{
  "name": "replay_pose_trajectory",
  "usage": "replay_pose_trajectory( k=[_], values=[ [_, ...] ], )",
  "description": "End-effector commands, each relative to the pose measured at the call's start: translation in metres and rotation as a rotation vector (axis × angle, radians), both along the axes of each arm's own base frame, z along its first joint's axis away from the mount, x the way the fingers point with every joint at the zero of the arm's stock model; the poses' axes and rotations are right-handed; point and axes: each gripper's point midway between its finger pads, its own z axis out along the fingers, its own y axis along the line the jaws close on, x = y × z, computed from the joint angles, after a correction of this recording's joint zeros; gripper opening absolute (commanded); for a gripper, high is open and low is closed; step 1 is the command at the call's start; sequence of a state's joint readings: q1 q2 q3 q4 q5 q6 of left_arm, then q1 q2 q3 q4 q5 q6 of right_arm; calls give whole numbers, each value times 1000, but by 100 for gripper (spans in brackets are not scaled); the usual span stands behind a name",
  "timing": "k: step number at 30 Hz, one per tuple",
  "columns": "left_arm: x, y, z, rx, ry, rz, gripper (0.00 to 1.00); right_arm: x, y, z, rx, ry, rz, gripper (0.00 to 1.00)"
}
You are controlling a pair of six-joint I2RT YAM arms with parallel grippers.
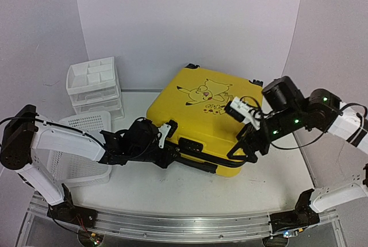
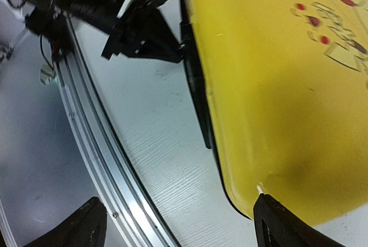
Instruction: Open, take out, and arrange the luggage
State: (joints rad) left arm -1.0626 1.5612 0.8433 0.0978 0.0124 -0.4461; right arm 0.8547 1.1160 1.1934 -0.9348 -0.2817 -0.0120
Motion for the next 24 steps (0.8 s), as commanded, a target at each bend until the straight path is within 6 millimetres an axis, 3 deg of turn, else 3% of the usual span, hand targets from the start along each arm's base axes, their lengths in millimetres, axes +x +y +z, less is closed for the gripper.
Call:
replay_pose_trajectory(
  k=[1,5,13,19,24],
  values=[
    [2,-2,31,-132,26,-17,0,-12,37,-20,-148,-154,182,90],
    [4,3,25,-130,49,-4,0,-12,75,-47,-215,-251,264,86],
    [3,12,18,-123,72,21,0,8,126,-92,-235,-497,417,63],
    [7,18,18,-124,71,58,0,37,137,-119,-318,-646,400,57],
    [9,22,18,-125,70,63,4,53,141,-129,-348,-736,363,57]
  ],
)
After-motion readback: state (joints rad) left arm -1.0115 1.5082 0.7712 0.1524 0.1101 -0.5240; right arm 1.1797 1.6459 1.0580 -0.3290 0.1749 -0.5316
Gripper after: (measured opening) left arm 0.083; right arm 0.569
